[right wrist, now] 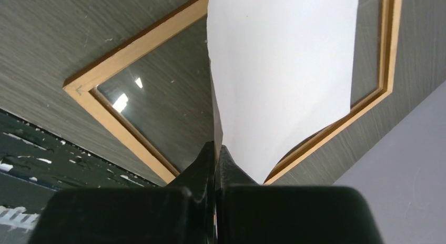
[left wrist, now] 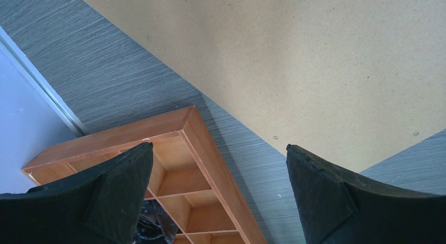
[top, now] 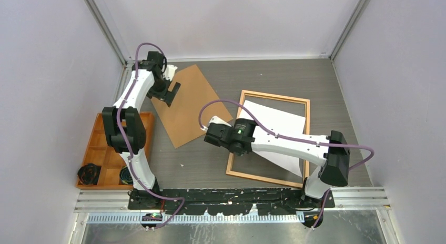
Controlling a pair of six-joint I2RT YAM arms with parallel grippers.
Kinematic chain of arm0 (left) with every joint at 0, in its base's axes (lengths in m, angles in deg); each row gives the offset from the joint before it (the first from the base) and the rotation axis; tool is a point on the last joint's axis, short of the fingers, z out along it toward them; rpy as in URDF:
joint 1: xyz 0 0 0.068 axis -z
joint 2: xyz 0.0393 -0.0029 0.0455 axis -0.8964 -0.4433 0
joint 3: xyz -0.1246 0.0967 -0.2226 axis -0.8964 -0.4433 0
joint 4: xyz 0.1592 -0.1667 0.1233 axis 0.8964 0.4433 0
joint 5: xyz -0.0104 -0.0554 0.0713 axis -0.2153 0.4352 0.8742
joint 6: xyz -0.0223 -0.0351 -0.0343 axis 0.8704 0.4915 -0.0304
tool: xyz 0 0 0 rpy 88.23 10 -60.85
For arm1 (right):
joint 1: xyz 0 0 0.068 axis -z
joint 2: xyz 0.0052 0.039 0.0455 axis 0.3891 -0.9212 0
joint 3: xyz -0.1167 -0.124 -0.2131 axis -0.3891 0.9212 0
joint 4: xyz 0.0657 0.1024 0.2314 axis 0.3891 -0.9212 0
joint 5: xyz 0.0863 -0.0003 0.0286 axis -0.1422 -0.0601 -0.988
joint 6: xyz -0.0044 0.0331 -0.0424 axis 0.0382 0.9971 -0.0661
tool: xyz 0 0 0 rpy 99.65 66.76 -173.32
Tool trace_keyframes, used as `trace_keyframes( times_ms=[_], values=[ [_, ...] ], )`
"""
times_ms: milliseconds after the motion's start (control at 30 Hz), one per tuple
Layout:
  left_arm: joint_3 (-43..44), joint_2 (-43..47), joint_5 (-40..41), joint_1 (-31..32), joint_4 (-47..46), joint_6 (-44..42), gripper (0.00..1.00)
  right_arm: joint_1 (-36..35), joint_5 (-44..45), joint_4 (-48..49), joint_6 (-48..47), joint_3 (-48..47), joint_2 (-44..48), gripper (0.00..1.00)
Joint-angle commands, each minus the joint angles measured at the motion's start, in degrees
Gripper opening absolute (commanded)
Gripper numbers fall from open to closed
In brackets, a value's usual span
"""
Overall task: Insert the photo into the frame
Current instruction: Turn over the photo from the photo frame.
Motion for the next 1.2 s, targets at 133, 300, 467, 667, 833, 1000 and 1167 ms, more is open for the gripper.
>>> trace_keyframes(
  times_ms=[133,300,467,667,833,1000,1167],
  values=[
    [-0.5,2.7,0.3,-0.3,-1.7,-0.2,1.00,-6.2,-3.9,5.9,-4.0,8.0,3.3,0.01],
    [-0.5,2.6,0.2,-0.3,-1.7,0.0,1.00,-6.7,-3.2,10.1,-5.6,13.8,5.1,0.01],
    [0.2,2.5,0.0,-0.3,-1.1,0.1,1.00,-8.7,-0.1,15.9,-9.1,18.6,6.1,0.01],
    [0.8,2.3,0.2,-0.2,-0.8,-0.1,1.00,-9.7,5.5,20.5,-12.9,22.4,6.1,0.01],
    [0.8,2.0,0.2,-0.3,-0.8,-0.1,1.00,-9.7,8.1,22.7,-14.5,25.8,6.6,0.01],
    [1.3,1.5,0.3,-0.3,-0.6,0.0,1.00,-9.6,9.5,24.0,-15.8,29.1,7.0,0.01],
    [1.7,1.4,0.0,-0.2,-0.2,0.1,1.00,-9.4,10.8,26.4,-17.6,30.9,7.7,0.01]
  ],
)
